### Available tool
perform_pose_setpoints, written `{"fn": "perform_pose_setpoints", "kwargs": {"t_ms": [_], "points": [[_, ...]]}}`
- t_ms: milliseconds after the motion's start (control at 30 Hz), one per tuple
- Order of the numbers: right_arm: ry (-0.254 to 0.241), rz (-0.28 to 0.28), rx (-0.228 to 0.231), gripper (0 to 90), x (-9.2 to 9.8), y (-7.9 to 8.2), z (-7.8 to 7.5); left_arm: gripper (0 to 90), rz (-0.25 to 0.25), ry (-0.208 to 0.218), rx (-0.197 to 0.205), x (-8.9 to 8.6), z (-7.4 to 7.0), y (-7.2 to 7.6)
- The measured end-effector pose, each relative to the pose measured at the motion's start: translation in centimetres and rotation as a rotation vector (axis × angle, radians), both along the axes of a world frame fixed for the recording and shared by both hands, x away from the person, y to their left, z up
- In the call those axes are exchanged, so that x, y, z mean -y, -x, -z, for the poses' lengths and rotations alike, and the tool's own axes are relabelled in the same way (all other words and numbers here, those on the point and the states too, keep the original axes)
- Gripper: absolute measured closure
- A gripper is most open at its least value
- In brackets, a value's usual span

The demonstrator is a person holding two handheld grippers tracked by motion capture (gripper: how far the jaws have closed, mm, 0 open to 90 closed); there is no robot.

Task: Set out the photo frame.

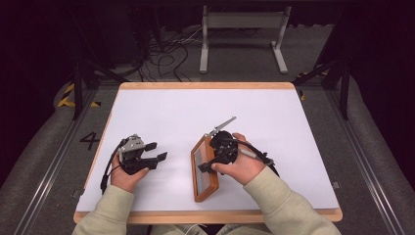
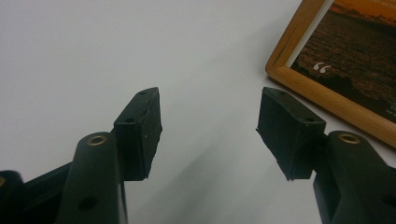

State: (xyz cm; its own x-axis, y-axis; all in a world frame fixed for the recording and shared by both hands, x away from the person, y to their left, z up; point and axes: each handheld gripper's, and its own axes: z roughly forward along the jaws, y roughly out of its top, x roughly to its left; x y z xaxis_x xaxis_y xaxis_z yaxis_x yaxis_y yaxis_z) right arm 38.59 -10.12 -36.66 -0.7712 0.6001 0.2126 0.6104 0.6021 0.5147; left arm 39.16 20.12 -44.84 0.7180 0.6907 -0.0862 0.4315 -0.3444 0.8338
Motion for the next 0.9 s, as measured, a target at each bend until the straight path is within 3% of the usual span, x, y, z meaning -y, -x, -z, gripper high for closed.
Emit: {"fn": "perform_pose_setpoints", "kwargs": {"t_ms": [467,633,900], "points": [[0.038,-0.013,-0.121,41.1,-0.9,-0.4,1.1,40.3,0.002,-0.003,0.005,0.0,0.0,0.0],[0.022,0.041,-0.189,44.3,-1.0,-0.4,1.6,40.3,0.001,0.001,0.001,0.0,0.0,0.0],[0.031,0.085,-0.197,48.7,-1.2,-0.2,1.7,40.3,-0.002,0.004,0.000,0.0,0.1,0.0]]}}
